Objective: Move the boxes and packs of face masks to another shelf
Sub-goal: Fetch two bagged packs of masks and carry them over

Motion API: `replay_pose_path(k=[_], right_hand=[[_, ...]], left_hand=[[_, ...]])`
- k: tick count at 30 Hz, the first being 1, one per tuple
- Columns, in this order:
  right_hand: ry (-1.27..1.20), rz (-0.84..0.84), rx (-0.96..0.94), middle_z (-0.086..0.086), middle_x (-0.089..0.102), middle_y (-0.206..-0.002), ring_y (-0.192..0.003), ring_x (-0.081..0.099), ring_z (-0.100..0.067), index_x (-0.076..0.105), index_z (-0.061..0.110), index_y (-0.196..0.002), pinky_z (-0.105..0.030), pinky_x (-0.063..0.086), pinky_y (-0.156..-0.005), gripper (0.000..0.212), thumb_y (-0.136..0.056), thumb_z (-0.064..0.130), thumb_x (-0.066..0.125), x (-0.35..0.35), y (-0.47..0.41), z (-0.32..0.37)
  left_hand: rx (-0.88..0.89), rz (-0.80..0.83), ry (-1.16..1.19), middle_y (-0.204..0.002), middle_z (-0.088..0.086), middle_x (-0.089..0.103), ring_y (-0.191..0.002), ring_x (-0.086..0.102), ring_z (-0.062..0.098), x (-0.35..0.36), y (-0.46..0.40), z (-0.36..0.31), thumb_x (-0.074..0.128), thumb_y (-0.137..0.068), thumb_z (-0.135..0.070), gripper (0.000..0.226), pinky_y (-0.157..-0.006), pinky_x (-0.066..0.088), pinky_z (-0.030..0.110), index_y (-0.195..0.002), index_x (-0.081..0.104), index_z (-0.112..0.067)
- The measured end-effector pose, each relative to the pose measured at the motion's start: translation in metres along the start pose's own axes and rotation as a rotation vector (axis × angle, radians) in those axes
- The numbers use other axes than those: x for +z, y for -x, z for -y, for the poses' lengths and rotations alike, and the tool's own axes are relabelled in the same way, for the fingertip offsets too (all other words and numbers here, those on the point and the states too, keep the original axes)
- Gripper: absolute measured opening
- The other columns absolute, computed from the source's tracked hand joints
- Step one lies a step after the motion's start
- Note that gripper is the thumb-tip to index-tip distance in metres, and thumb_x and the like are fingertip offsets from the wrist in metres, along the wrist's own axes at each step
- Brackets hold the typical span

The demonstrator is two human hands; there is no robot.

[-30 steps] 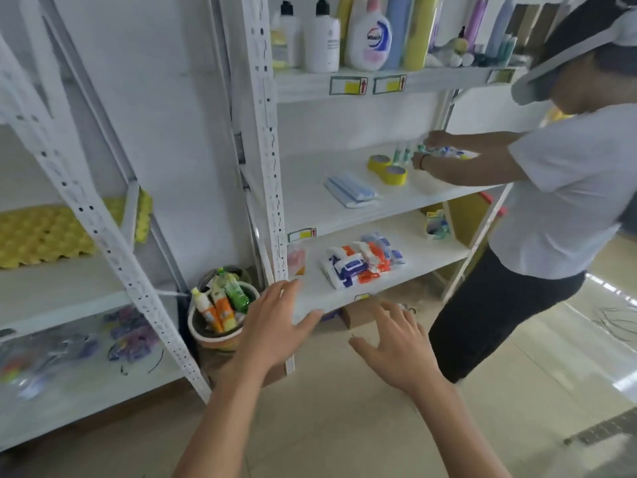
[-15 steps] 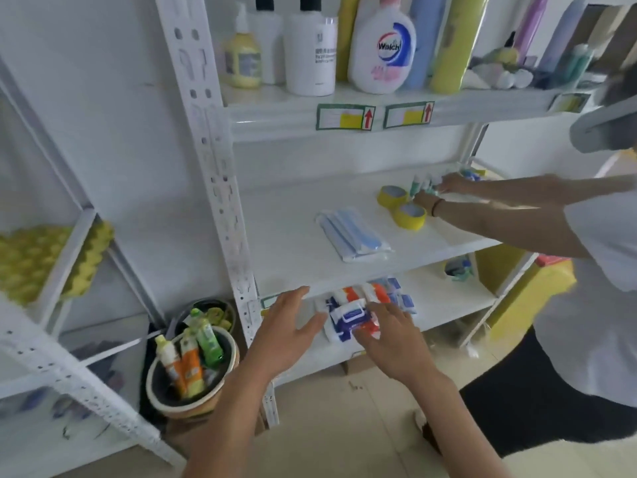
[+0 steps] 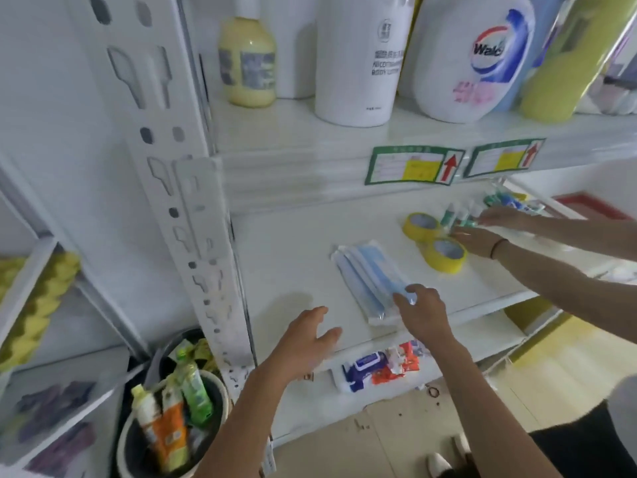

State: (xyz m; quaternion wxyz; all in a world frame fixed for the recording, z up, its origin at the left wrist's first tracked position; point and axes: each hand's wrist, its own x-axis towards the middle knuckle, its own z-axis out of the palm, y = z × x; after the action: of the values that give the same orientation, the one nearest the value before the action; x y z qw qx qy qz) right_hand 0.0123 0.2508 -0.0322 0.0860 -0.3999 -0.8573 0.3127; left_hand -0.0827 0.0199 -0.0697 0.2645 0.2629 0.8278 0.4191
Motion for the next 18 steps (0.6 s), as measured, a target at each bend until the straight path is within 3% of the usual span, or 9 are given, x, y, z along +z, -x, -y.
replay_pose_path(k=[3, 7, 10, 12, 16, 18], right_hand=[[0.038, 0.012, 0.091, -0.023, 0.049, -0.137, -0.124, 0.048, -0.042, 0.051, 0.009, -0.137, -0.044, 0.037, -0.106, 0.061, -0.091, 0.045, 0.065, 0.001, -0.033, -0.004], [0.06, 0.183, 0.171, -0.019, 0.045, -0.142, -0.129, 0.045, -0.039, 0.04, 0.009, -0.145, -0.046, 0.037, -0.109, 0.084, -0.083, 0.058, 0.069, 0.008, -0.058, -0.012], [0.066, 0.213, 0.177, -0.016, 0.053, -0.135, -0.124, 0.052, -0.035, 0.045, 0.005, -0.139, -0.046, 0.042, -0.105, 0.096, -0.071, 0.065, 0.075, 0.014, -0.071, -0.02], [-0.007, 0.255, 0.191, -0.012, 0.06, -0.123, -0.113, 0.06, -0.03, 0.053, 0.002, -0.132, -0.04, 0.049, -0.094, 0.096, -0.064, 0.063, 0.082, 0.015, -0.077, -0.023], [-0.161, 0.338, 0.206, -0.008, 0.069, -0.105, -0.09, 0.069, -0.022, 0.063, -0.001, -0.118, -0.027, 0.055, -0.067, 0.081, -0.059, 0.045, 0.093, 0.009, -0.083, -0.023], [-0.224, 0.355, 0.18, -0.005, 0.07, -0.102, -0.083, 0.069, -0.016, 0.063, 0.001, -0.116, -0.019, 0.05, -0.054, 0.077, -0.057, 0.04, 0.094, 0.006, -0.081, -0.023]], left_hand=[[-0.027, 0.036, 0.003, -0.146, 0.0, 0.051, -0.132, 0.049, 0.016, 0.008, -0.033, -0.005, 0.058, -0.093, -0.051, 0.065, -0.102, 0.038, 0.028, -0.151, 0.041, -0.025], [-0.084, 0.068, 0.105, -0.139, 0.001, 0.052, -0.124, 0.052, 0.014, 0.031, -0.062, -0.015, 0.063, -0.089, -0.043, 0.068, -0.094, 0.039, 0.025, -0.148, 0.043, -0.018], [-0.149, -0.037, 0.22, -0.113, -0.002, 0.062, -0.101, 0.059, 0.015, 0.05, -0.081, -0.029, 0.071, -0.082, -0.031, 0.046, -0.075, 0.048, 0.022, -0.122, 0.056, -0.013], [-0.203, -0.106, 0.346, -0.1, -0.003, 0.071, -0.092, 0.068, 0.016, 0.061, -0.093, -0.038, 0.078, -0.075, -0.022, 0.035, -0.073, 0.057, 0.027, -0.105, 0.062, -0.012], [-0.287, -0.083, 0.524, -0.099, 0.002, 0.078, -0.089, 0.075, 0.017, 0.07, -0.106, -0.046, 0.088, -0.064, -0.01, 0.051, -0.077, 0.063, 0.032, -0.112, 0.072, -0.009], [-0.285, -0.056, 0.589, -0.088, -0.004, 0.079, -0.079, 0.076, 0.01, 0.07, -0.105, -0.045, 0.09, -0.062, -0.006, 0.053, -0.069, 0.062, 0.026, -0.112, 0.075, -0.008]])
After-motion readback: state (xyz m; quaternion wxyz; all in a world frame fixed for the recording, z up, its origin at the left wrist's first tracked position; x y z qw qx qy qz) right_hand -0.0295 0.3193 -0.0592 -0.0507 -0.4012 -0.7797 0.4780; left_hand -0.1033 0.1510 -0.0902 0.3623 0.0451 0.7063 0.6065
